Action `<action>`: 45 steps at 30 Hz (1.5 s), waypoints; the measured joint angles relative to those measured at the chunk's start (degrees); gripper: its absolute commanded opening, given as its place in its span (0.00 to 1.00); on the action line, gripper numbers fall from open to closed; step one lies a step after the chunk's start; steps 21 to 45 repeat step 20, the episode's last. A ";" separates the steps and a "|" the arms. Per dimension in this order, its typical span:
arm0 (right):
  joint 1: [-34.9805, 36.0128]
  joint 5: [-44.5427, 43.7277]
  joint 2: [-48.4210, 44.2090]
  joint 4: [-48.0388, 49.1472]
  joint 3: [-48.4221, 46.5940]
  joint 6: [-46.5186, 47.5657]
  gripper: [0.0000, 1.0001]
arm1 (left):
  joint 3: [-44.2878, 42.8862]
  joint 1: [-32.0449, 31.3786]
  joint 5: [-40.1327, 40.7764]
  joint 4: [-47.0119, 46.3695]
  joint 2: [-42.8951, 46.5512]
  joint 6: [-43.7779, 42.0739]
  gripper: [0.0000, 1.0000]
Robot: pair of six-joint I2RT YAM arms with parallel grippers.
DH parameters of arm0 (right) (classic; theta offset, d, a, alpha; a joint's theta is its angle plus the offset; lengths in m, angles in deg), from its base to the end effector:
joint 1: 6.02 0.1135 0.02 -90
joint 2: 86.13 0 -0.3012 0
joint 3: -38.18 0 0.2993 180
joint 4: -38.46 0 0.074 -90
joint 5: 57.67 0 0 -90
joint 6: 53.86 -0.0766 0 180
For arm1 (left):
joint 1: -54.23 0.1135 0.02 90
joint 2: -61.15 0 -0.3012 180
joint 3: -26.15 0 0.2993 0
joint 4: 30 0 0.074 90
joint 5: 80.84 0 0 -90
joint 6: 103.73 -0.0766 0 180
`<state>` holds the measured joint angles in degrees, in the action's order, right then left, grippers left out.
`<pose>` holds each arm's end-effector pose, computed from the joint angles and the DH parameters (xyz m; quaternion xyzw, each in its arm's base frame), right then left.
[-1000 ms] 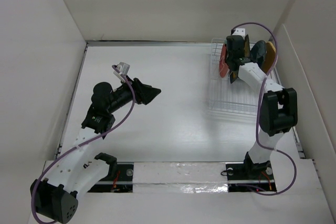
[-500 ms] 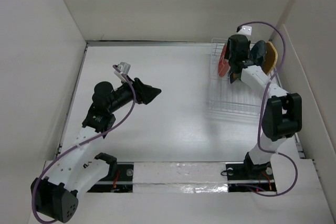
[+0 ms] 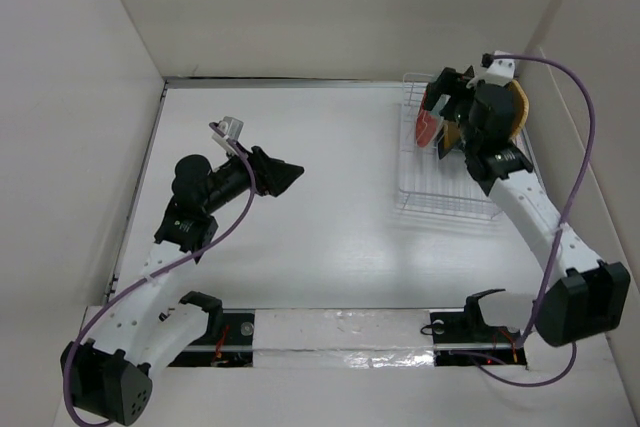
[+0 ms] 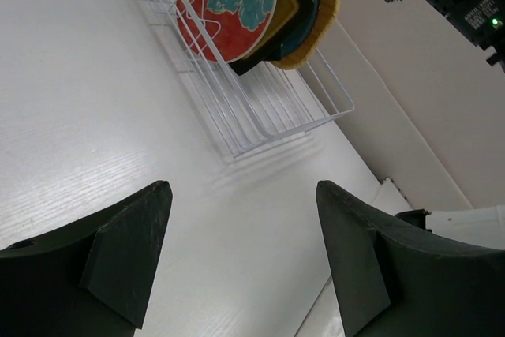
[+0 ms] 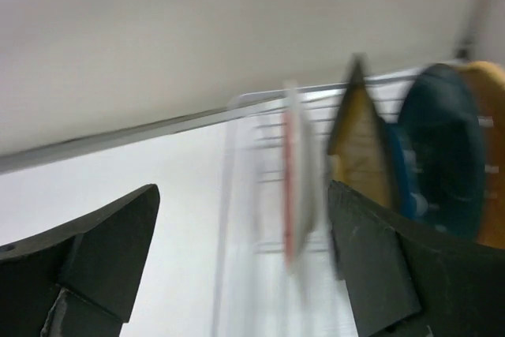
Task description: Load the plates into the dish rack
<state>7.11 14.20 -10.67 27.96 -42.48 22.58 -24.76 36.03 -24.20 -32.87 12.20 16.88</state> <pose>0.3839 0.0651 0.4186 0.1089 0.7294 0.0403 0.6742 0.2327 -0.1209 0.3625 0.1400 0.6673 -0.4683 0.5620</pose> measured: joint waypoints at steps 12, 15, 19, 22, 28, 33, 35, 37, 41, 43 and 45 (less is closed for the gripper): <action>16.11 30.23 -19.28 12.55 21.90 -4.44 0.20 | 0.07 -0.02 7.15 0.11 8.28 -3.39 0.72; 18.10 32.83 -22.43 13.70 26.60 -4.07 0.09 | 0.63 -0.02 10.40 -0.17 11.41 -4.52 0.71; 18.86 32.94 -25.99 14.05 32.33 -3.91 0.14 | 1.46 -0.02 13.68 -0.70 12.90 -5.27 0.70; 18.86 32.68 -26.58 14.47 33.53 -4.00 0.22 | 1.46 -0.02 14.19 -0.81 12.85 -5.35 0.70; 18.86 32.68 -26.58 14.47 33.53 -4.00 0.22 | 1.46 -0.02 14.19 -0.81 12.85 -5.35 0.70; 18.86 32.68 -26.58 14.47 33.53 -4.00 0.22 | 1.46 -0.02 14.19 -0.81 12.85 -5.35 0.70; 18.86 32.68 -26.58 14.47 33.53 -4.00 0.22 | 1.46 -0.02 14.19 -0.81 12.85 -5.35 0.70; 18.86 32.68 -26.58 14.47 33.53 -4.00 0.22 | 1.46 -0.02 14.19 -0.81 12.85 -5.35 0.70; 18.86 32.68 -26.58 14.47 33.53 -4.00 0.22 | 1.46 -0.02 14.19 -0.81 12.85 -5.35 0.70; 18.86 32.68 -26.58 14.47 33.53 -4.00 0.22 | 1.46 -0.02 14.19 -0.81 12.85 -5.35 0.70; 18.86 32.68 -26.58 14.47 33.53 -4.00 0.22 | 1.46 -0.02 14.19 -0.81 12.85 -5.35 0.70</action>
